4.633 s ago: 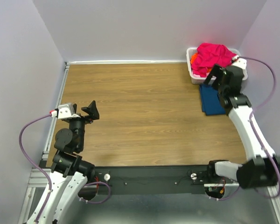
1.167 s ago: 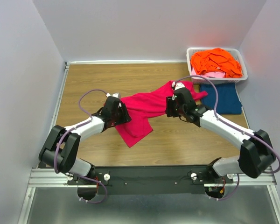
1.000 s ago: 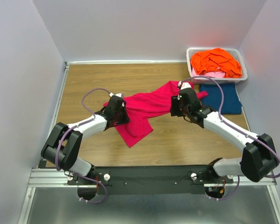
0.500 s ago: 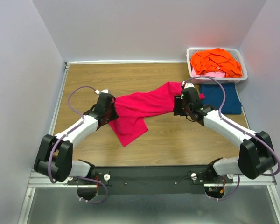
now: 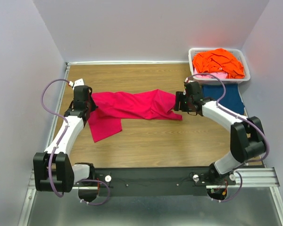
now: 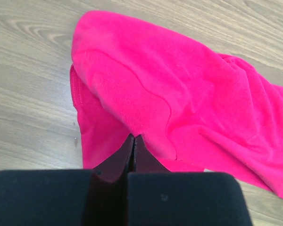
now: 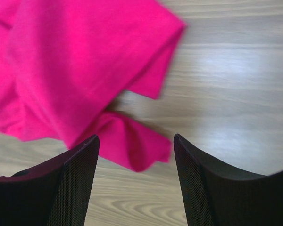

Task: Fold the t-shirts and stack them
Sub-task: Flatten the tshirt out

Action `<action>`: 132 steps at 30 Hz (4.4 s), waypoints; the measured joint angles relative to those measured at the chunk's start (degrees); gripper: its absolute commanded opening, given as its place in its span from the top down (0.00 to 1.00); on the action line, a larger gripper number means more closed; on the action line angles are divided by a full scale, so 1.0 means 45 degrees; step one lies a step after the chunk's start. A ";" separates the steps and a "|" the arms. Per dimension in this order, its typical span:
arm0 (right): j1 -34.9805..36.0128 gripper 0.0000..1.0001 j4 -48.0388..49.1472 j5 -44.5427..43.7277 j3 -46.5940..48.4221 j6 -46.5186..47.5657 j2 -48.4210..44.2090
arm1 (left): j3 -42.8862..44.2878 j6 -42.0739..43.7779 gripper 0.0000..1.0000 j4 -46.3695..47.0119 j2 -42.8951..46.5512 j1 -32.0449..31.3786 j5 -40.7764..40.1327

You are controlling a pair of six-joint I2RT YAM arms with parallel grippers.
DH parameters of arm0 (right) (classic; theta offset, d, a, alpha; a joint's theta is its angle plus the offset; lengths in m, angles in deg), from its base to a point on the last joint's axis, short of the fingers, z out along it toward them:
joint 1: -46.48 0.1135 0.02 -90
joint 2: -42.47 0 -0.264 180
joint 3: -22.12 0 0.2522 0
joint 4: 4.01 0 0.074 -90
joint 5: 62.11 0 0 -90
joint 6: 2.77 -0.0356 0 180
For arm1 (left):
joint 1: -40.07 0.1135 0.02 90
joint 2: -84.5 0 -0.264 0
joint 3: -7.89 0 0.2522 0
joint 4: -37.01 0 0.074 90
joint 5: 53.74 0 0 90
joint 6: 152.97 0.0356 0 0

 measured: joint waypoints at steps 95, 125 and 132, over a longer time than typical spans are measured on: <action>-0.0636 0.99 -0.1413 -0.2822 0.4983 -0.0146 0.4804 | 0.0539 0.0559 1.00 0.1200 -0.0039 0.0000 0.0617; -0.0729 0.99 -0.3109 -0.3167 -0.1360 0.0078 -0.5921 | -0.0772 -0.1617 0.36 -0.4629 0.5348 -0.3186 0.0583; -0.0729 0.99 -0.3079 -0.2696 -0.1404 -0.0282 -0.5503 | -0.1268 -0.1943 0.62 -0.3147 0.4036 -0.3186 0.0792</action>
